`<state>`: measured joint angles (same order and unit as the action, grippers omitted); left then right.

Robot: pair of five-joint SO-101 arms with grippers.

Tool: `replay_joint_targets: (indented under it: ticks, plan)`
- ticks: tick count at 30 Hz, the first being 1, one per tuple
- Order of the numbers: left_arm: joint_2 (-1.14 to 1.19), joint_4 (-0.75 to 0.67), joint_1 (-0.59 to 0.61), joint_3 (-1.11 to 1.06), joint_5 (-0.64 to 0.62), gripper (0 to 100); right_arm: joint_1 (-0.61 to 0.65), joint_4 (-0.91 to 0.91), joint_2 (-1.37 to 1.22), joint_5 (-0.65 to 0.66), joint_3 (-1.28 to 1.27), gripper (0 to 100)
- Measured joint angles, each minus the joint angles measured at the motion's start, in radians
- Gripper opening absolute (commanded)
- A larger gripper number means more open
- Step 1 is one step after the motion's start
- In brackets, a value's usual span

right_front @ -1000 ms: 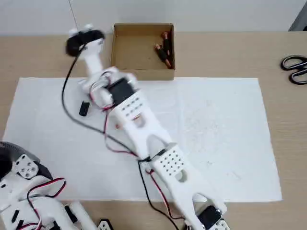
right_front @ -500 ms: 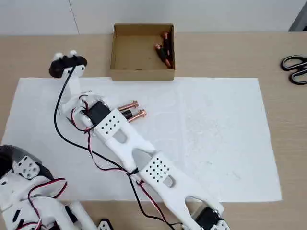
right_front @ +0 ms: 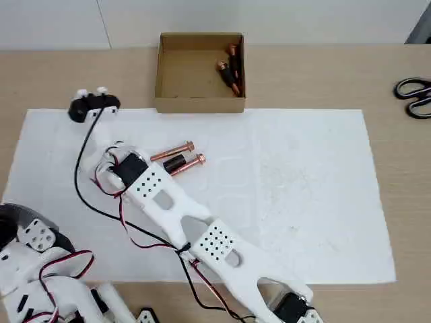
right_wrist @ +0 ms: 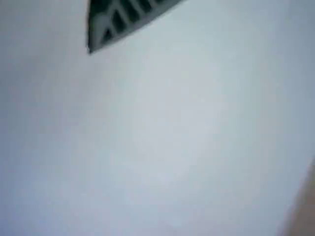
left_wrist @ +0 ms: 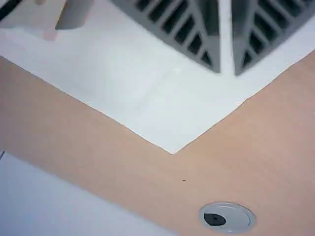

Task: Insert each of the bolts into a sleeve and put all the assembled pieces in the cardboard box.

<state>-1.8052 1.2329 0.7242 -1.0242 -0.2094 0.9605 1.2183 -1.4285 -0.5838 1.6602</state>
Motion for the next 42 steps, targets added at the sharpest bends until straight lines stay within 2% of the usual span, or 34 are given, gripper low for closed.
replay_joint_targets:
  ticks: [11, 14, 17, 20, 25, 37, 42]
  plan:
    - [0.0, 0.0, 0.0, 0.0, 0.0, 1, 0.002, -0.048, -0.028, -0.012, 0.002, 27.0]
    - [0.0, 0.0, 0.0, 0.0, 0.0, 1, 0.0, -0.048, -0.028, -0.012, 0.002, 17.8]
    - [0.0, 0.0, 0.0, 0.0, 0.0, 1, -0.006, -0.048, -0.029, -0.009, 0.002, 0.4]
    - [0.0, 0.0, 0.0, 0.0, 0.0, 1, -0.012, -0.048, -0.032, -0.009, 0.0, 3.2]
    - [0.0, 0.0, 0.0, 0.0, 0.0, 1, -0.008, -0.054, -0.032, -0.011, -0.002, 0.4]
    - [0.0, 0.0, 0.0, 0.0, 0.0, 1, -0.192, -0.032, 0.127, -0.012, -0.002, 0.3]
    - [0.0, 0.0, 0.0, 0.0, 0.0, 1, -0.222, -0.032, 0.213, -0.012, -0.002, 0.3]
